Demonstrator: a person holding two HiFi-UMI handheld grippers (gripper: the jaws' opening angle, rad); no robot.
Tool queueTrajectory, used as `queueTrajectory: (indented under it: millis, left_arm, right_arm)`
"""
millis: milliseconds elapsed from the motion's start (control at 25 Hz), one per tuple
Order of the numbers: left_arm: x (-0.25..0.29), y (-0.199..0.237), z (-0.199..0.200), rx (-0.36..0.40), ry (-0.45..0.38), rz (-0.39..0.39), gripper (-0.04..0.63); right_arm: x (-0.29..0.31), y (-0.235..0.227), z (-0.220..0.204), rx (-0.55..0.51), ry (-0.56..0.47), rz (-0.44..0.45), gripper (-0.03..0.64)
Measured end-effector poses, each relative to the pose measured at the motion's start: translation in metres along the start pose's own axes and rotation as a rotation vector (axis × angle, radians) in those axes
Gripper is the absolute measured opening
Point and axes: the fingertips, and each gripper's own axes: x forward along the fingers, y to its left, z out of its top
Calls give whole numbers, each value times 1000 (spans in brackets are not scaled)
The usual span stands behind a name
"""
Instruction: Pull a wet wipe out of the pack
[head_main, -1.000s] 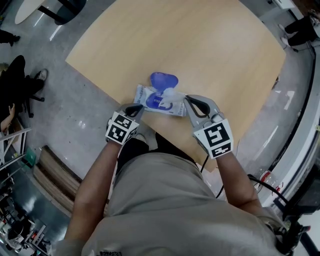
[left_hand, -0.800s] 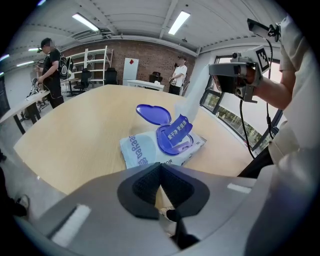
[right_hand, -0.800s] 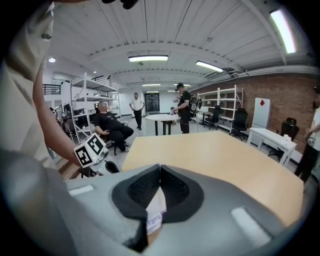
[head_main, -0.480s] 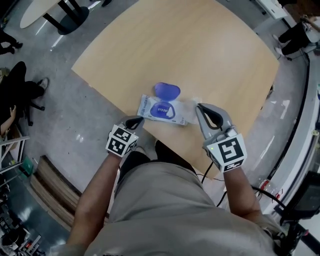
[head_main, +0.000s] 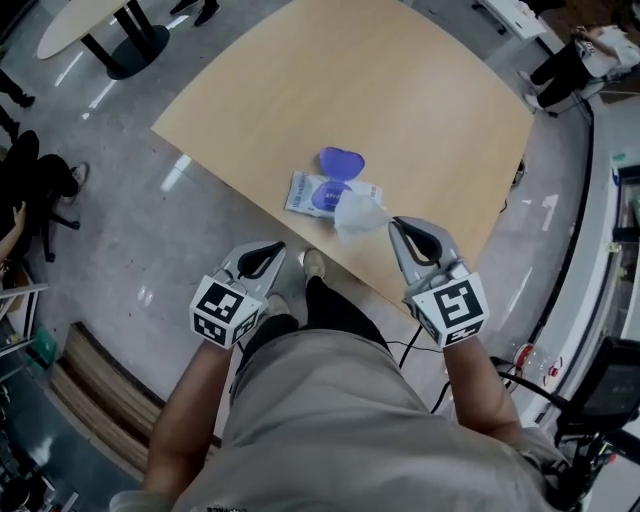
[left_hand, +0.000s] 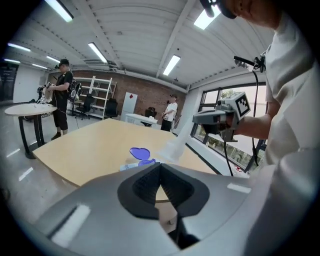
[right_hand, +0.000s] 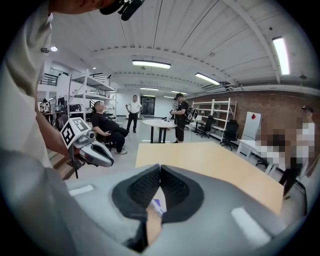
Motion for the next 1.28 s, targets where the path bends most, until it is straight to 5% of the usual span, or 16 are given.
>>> queueTrajectory:
  millis: [200,440,720,1000,1280]
  left_arm:
    - [-49,-27,-8,-34,-83,-43,5]
    - [-94,-70,-15,41,-81,-38,5]
    - [-104,-155,-2,177,-95,58,6]
    - [-72,-271,-5,75,-183,148,5]
    - [-72,-383,-29,77,-144,171,5]
  right_arm:
    - [-33,53,1,53,15,-7,2]
    - [-76,108,1,34,-3,48,2]
    - [-140,122,-17,-44,-72,142,2]
    - [-224,95,-83,-51,-98,224,2]
    - [-293,102,-126,-30,-117,316,2]
